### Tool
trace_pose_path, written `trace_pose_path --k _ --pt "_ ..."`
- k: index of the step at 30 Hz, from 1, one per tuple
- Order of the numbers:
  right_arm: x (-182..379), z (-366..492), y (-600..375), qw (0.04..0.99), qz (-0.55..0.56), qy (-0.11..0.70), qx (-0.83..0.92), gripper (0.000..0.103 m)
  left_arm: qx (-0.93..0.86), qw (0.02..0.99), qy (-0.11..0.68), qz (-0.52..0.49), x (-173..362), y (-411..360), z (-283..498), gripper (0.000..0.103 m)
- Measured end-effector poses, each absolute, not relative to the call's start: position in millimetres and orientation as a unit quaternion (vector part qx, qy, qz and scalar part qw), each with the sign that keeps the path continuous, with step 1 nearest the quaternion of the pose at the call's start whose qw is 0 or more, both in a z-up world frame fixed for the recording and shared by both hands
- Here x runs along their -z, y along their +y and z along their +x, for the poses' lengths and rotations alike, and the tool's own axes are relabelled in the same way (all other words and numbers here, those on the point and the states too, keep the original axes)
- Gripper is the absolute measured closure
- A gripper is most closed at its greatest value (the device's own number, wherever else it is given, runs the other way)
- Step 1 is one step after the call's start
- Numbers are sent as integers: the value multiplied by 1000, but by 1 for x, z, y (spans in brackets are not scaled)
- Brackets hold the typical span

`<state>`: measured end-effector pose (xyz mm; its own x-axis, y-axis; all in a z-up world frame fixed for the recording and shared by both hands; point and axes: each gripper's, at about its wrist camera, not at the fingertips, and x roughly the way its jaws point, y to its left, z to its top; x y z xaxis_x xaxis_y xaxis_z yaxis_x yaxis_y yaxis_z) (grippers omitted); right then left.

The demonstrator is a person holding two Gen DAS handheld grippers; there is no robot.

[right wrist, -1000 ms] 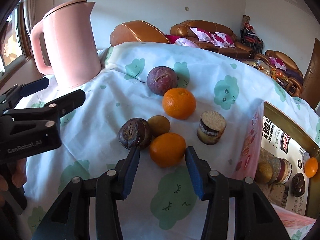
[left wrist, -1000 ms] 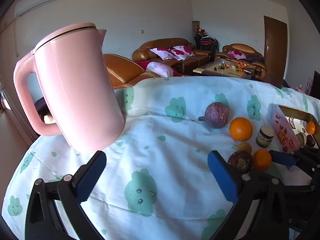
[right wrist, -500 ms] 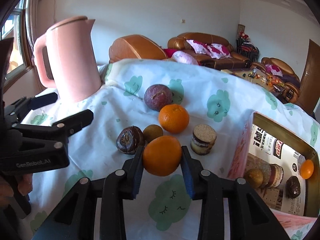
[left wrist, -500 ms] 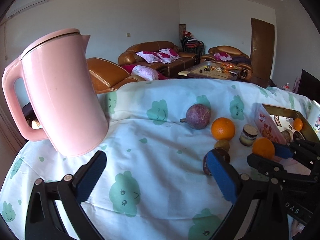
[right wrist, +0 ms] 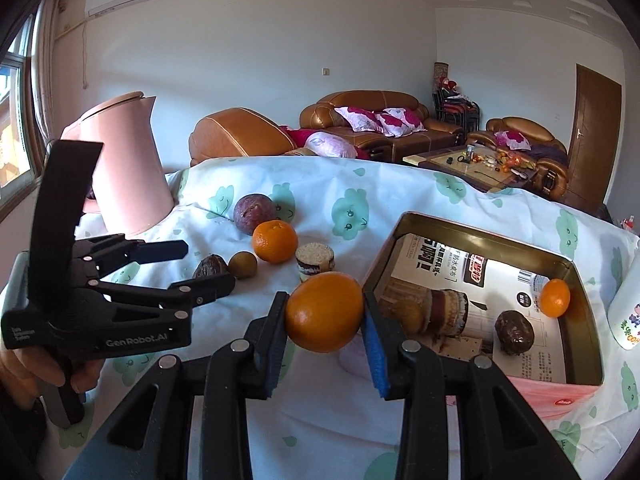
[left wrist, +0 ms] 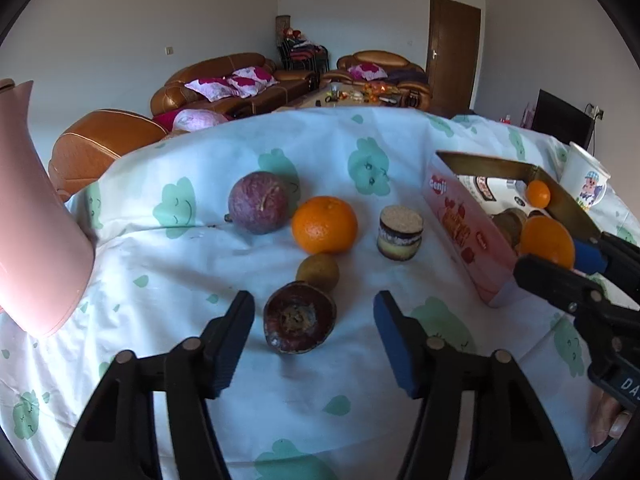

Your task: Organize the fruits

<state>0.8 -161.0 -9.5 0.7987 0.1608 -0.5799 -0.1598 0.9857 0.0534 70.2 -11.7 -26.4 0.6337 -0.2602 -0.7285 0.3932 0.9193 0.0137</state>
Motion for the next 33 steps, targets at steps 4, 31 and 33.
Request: trace_pose_path --k 4,31,33 --pt "13 4 -166 946 8 313 -82 66 170 893 413 60 34 -3 81 64" --pt "-3 -8 -164 958 17 267 -99 66 34 957 287 29 4 -5 23 65" --pt "-3 -9 -164 958 15 268 -101 66 40 956 289 28 5 -11 19 65"
